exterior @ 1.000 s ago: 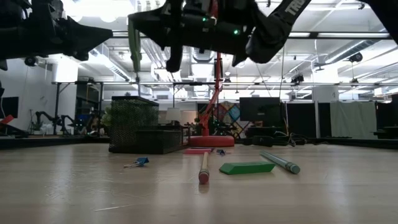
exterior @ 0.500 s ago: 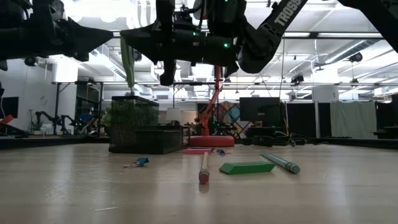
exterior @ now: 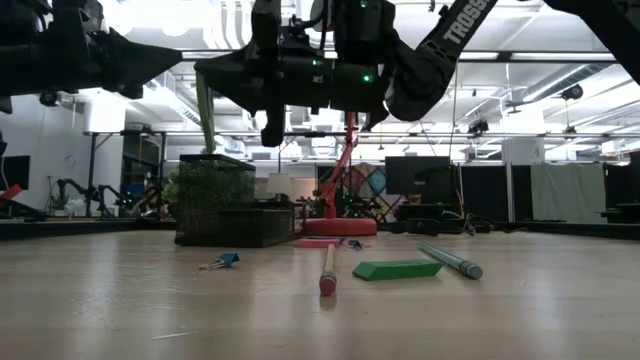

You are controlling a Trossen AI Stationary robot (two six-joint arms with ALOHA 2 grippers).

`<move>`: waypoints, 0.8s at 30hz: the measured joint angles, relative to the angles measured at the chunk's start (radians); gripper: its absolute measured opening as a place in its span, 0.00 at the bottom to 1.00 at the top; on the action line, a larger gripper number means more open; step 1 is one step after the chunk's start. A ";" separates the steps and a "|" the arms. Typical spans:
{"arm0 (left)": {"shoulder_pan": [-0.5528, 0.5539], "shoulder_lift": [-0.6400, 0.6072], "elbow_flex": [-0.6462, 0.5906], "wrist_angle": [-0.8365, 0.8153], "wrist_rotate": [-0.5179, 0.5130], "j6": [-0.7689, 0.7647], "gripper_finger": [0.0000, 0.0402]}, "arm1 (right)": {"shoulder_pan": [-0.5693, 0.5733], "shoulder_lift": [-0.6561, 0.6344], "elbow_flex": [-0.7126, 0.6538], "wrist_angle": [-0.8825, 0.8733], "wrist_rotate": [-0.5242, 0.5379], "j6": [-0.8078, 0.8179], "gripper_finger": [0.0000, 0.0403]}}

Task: Pick and place office supplies into organizer
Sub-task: Put the green scissors in the black desk organizer

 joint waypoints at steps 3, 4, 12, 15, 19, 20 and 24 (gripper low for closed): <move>0.000 0.000 0.000 0.000 0.000 0.000 0.00 | 0.000 0.000 -0.003 0.000 0.000 -0.002 0.14; 0.000 0.000 0.000 0.000 0.000 0.000 0.00 | 0.000 0.000 -0.003 -0.002 0.000 -0.006 0.14; 0.000 0.000 0.000 0.000 0.000 0.000 0.00 | 0.000 0.000 -0.005 -0.036 0.000 -0.022 0.14; 0.000 0.000 0.000 0.000 0.000 0.000 0.00 | 0.000 0.000 -0.005 -0.047 0.000 -0.034 0.14; 0.000 0.000 0.000 0.000 0.000 0.000 0.00 | 0.000 0.000 -0.005 -0.069 0.000 -0.035 0.14; 0.000 0.000 0.000 0.000 0.000 0.000 0.00 | 0.000 0.000 -0.005 -0.074 0.000 -0.037 0.14; 0.000 0.000 0.000 0.000 0.000 0.000 0.00 | 0.000 0.000 -0.005 -0.103 0.000 -0.054 0.14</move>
